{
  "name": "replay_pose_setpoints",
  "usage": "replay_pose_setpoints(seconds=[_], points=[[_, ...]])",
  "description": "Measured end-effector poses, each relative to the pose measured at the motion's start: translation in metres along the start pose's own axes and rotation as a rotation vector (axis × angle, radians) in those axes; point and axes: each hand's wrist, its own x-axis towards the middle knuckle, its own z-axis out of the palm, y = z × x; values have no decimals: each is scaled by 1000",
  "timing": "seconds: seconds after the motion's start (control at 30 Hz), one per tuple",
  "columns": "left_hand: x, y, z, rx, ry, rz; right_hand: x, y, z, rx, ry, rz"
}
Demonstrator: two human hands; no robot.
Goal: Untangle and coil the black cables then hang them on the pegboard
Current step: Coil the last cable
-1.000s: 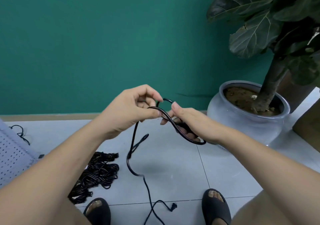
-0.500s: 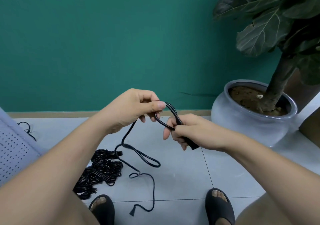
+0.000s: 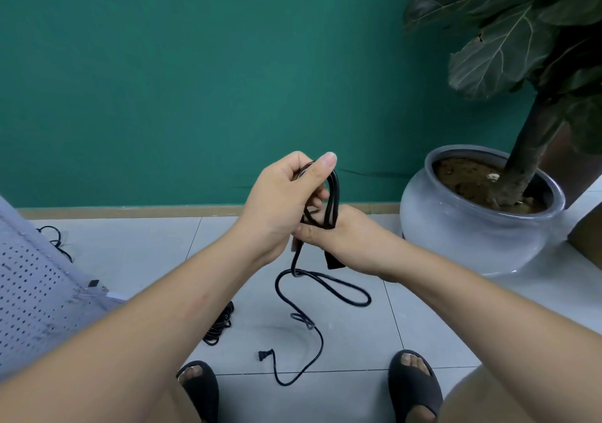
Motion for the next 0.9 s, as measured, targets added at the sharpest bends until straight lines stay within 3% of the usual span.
replay_pose_setpoints(seconds=[0.17, 0.3, 0.43, 0.57, 0.67, 0.8, 0.9], points=[[6, -2, 1, 97, -35, 57, 0, 3, -6, 242, 41, 14], [8, -13, 0, 86, -251, 19, -2, 2, -24, 370, 155, -37], [10, -34, -9, 319, -480, -90, -6, 6, -47, 426, 332, -41], [16, -45, -21, 368, -519, -156, -8, 12, -58, 460, 359, -40], [22, -47, -29, 356, -481, -100, -7, 18, -60, 448, 361, -27], [42, -55, -52, 353, -236, -131, -10, 16, -61, 496, 354, -36], [58, -72, -72, 529, -122, -179, -10, 15, -58, 515, 355, -52]])
